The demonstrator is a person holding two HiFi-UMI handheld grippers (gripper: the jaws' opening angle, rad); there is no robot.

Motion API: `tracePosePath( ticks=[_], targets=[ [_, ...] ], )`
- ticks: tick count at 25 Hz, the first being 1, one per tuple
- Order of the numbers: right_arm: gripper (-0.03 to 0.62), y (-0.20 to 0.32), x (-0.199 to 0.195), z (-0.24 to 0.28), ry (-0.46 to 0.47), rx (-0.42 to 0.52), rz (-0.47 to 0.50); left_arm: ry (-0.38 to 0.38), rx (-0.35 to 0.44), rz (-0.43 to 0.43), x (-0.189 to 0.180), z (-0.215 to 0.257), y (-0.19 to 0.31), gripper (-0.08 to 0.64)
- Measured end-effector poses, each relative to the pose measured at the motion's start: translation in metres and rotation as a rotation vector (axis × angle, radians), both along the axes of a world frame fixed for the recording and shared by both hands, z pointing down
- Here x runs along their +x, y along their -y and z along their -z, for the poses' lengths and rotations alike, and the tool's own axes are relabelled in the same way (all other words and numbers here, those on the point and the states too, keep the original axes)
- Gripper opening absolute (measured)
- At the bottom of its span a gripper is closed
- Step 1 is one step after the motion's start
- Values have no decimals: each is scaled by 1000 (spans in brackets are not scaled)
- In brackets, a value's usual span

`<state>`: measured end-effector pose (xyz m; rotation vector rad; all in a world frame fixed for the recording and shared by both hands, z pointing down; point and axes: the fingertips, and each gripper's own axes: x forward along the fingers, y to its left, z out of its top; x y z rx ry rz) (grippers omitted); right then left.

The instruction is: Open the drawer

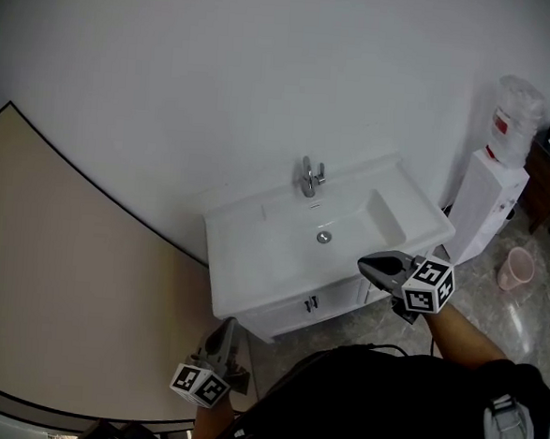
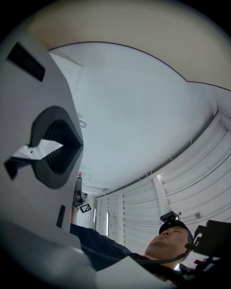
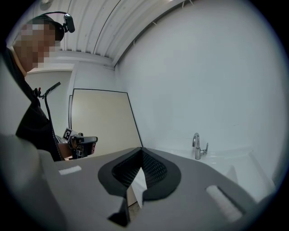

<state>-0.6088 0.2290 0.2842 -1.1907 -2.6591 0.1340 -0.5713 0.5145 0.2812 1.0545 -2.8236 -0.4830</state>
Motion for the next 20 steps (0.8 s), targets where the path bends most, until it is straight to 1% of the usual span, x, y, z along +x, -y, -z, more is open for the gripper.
tracePosePath(
  ticks=[5, 7, 14, 17, 20],
  targets=[
    [-2, 34, -49, 4, 15, -10, 47, 24, 12, 48, -33, -2, 28, -8],
    [-2, 49, -68, 7, 23, -14, 62, 22, -4, 65, -47, 4, 46, -8],
    [-2, 116, -125, 10, 10, -20, 93, 7, -24, 84, -97, 16, 123, -8],
    [-2, 139, -147, 7, 2, -25, 108, 0, -31, 95, -117, 16, 147, -8],
    [-2, 155, -167, 2, -4, -28, 109, 0, -27, 88, -137, 11, 165, -8]
  ],
)
